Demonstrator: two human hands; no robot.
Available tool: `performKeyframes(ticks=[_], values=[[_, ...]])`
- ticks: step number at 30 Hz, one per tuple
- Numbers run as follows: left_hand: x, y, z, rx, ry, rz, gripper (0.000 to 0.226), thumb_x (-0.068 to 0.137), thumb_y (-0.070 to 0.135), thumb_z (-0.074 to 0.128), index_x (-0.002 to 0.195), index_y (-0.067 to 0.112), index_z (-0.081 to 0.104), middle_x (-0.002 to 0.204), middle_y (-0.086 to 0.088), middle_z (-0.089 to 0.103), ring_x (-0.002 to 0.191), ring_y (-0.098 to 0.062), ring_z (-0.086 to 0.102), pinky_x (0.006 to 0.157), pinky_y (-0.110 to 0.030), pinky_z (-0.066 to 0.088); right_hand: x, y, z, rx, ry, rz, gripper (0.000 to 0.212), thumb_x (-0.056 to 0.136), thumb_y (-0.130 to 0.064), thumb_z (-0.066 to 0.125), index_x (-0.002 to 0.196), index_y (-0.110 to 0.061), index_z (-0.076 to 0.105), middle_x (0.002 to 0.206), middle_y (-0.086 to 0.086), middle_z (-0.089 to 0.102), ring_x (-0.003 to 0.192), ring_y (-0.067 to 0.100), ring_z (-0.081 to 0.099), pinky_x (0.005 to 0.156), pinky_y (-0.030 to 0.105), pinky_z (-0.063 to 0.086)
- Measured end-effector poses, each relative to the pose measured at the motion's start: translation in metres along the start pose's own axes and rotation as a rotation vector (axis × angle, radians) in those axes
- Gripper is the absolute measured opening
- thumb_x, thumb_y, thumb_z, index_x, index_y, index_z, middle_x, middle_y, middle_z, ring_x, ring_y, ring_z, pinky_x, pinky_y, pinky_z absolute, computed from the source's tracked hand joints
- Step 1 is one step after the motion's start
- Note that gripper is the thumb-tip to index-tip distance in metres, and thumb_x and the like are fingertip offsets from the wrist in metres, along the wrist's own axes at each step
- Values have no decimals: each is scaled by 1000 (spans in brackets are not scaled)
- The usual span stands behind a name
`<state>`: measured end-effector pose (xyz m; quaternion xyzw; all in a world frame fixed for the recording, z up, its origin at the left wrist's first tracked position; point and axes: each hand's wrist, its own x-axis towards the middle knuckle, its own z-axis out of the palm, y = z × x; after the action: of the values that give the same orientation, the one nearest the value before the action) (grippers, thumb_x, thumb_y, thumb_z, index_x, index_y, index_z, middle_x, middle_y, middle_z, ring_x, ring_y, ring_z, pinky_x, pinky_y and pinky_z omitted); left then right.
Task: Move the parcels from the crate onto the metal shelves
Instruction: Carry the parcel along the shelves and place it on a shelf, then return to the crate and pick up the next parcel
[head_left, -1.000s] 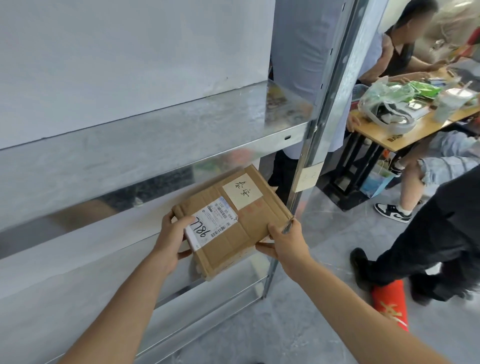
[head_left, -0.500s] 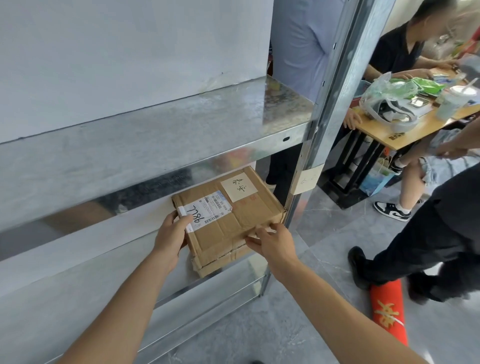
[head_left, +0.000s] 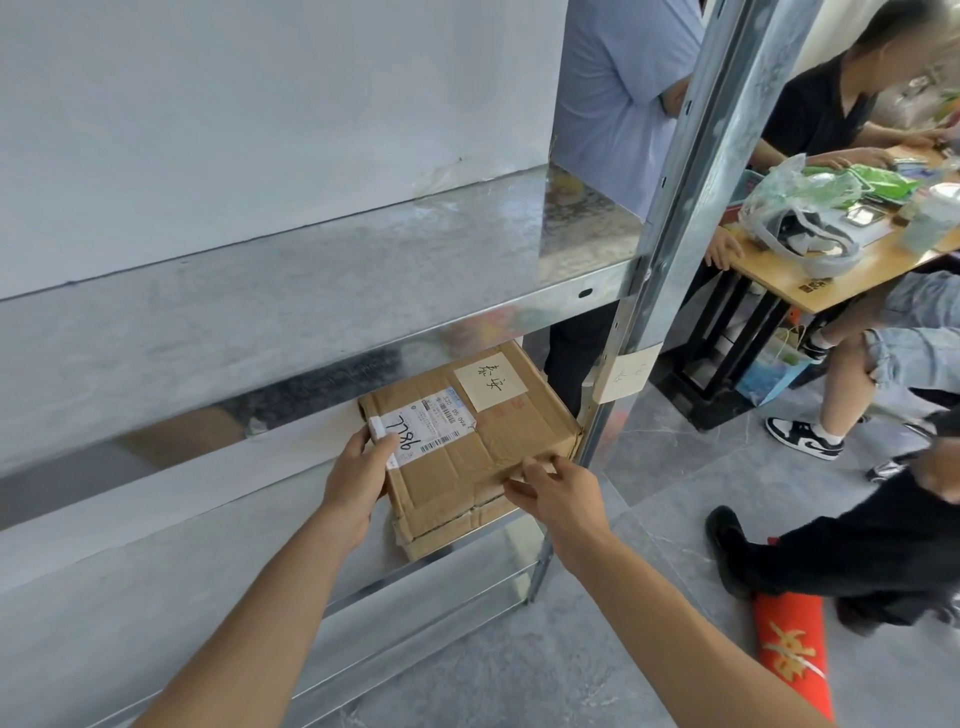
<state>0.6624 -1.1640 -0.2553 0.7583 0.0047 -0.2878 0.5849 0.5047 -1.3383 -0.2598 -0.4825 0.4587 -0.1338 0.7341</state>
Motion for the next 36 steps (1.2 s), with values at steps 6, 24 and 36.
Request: performKeyframes(ticks=[6,24,36], values=[[-14,2,0,-134,-9,-36,19,106,32,55,119,34,70,112,-3,83,98,-18,80,78,-35,65,-9,-15,-8,-23,-66,43,26,106,-20,59,116,3,67,92,14,80,91,30,80,62,25,66],[-136,-5,-98,-619,281,-30,42,109,42,48,141,18,60,150,-15,58,141,-38,54,113,-56,45,-55,-55,3,25,-663,45,40,108,-34,49,119,-5,73,109,19,82,98,35,80,72,39,68],[-342,-124,-264,-956,664,124,45,104,38,47,135,16,71,144,-21,68,128,-43,67,90,-55,61,-202,41,192,-144,-1084,158,53,108,-50,39,134,-13,67,129,14,76,114,37,75,95,54,55]])
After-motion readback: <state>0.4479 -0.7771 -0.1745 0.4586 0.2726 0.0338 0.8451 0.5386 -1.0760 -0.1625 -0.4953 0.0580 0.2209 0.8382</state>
